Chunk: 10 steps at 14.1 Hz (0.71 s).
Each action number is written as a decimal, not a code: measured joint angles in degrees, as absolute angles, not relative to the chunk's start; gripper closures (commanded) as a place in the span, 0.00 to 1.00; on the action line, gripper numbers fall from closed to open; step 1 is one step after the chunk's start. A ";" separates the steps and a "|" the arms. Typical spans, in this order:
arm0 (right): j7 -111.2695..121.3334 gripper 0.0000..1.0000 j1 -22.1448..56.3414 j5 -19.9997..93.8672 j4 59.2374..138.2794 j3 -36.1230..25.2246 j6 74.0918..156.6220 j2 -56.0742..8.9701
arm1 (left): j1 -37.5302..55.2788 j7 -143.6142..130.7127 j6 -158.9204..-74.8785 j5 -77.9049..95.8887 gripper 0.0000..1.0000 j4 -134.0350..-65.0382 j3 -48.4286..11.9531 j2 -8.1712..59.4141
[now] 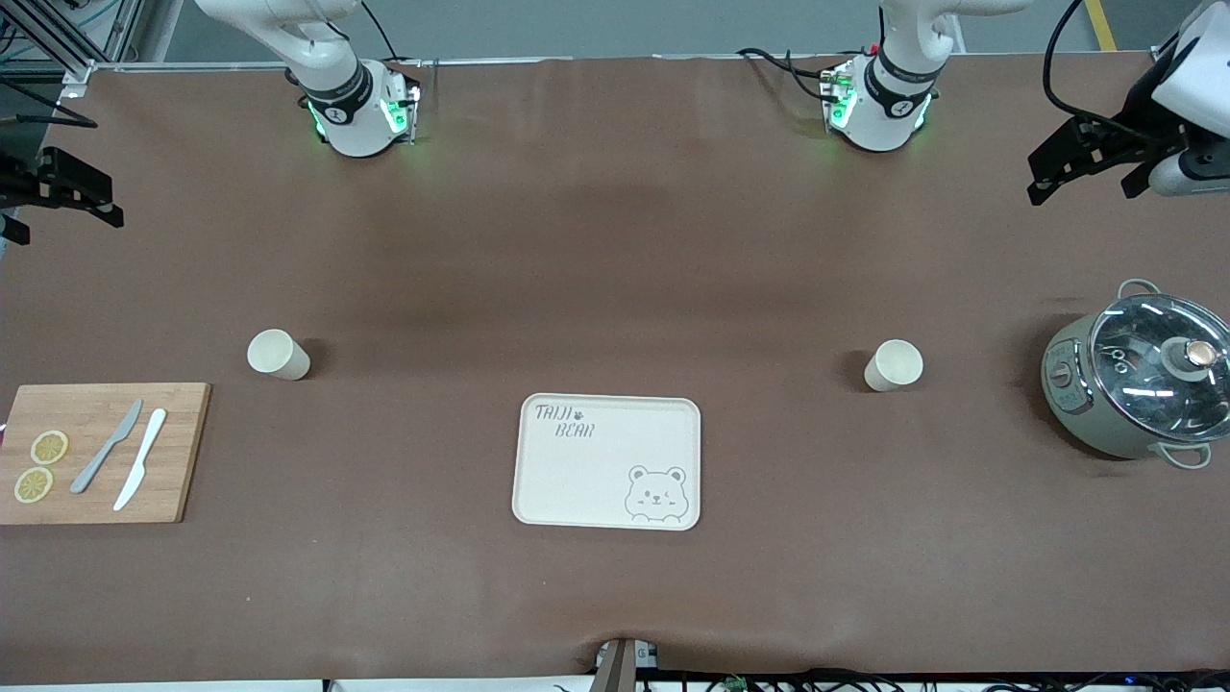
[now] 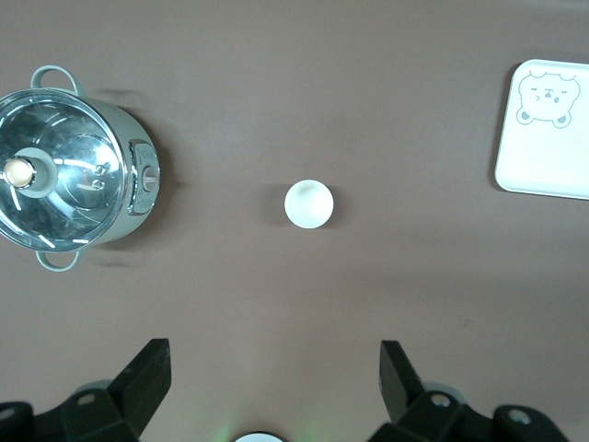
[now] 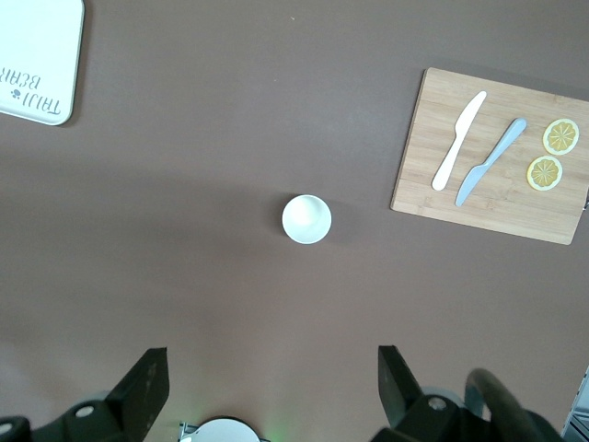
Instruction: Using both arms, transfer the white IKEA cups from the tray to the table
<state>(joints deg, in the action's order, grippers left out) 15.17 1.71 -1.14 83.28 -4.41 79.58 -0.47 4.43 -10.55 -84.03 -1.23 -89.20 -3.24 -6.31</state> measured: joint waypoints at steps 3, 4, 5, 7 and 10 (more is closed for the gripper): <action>15.17 0.00 1.71 -1.14 83.28 -4.41 79.58 -0.47 | 4.48 -10.08 -83.62 -1.23 0.00 -89.28 -3.16 -6.57; 15.17 0.00 1.71 -1.14 83.28 -4.41 79.58 -0.47 | 4.56 -10.07 -83.57 -1.23 0.00 -89.37 -3.21 -6.57; 15.17 0.00 1.68 -1.14 83.29 -4.42 79.58 -0.47 | 4.61 -10.07 -83.53 -1.23 0.00 -89.45 -3.30 -6.57; 15.17 0.00 1.42 -1.14 83.29 -4.43 79.58 -0.47 | 4.63 -10.07 -83.48 -1.23 0.00 -89.63 -3.36 -6.48; 15.17 0.00 1.11 -1.12 83.29 -4.43 79.58 -0.47 | 4.56 -10.07 -83.63 -1.23 0.00 -88.90 -3.32 -5.94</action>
